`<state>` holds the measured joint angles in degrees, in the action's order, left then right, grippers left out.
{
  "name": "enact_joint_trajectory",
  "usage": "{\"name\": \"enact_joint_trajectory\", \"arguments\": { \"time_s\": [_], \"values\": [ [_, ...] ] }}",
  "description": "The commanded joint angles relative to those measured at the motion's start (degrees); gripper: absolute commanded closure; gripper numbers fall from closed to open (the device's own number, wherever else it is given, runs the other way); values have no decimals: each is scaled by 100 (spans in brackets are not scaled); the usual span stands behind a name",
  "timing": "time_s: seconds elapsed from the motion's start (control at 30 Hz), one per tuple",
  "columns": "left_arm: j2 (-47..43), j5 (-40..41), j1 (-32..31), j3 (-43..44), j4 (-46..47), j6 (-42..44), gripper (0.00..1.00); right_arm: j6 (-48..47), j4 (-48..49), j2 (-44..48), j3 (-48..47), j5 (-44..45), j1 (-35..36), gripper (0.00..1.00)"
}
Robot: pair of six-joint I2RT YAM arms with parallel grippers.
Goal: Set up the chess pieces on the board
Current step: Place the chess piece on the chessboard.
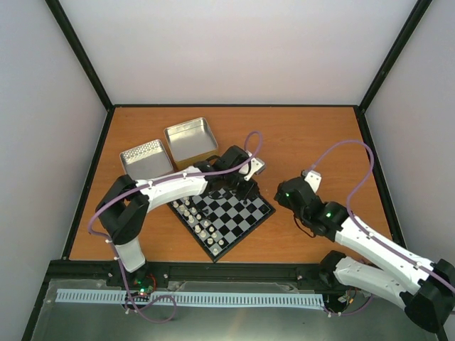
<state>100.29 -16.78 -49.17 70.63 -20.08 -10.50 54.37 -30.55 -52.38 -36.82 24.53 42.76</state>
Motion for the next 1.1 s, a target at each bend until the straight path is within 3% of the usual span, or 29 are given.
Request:
{"name": "enact_joint_trajectory", "arguments": {
  "time_s": [0.0,0.33,0.9,1.07],
  "values": [
    [170,109,-178,67,96,168,97,632,-507,449,140,763,-40,25],
    [591,873,-442,230,-32,115,97,845,-661,1009,358,978,-40,26],
    [807,666,-453,289,3,76,93,838,-619,923,402,885,-40,26],
    [783,538,-453,318,-36,67,87,849,-616,923,411,864,-40,25]
  ]
}}
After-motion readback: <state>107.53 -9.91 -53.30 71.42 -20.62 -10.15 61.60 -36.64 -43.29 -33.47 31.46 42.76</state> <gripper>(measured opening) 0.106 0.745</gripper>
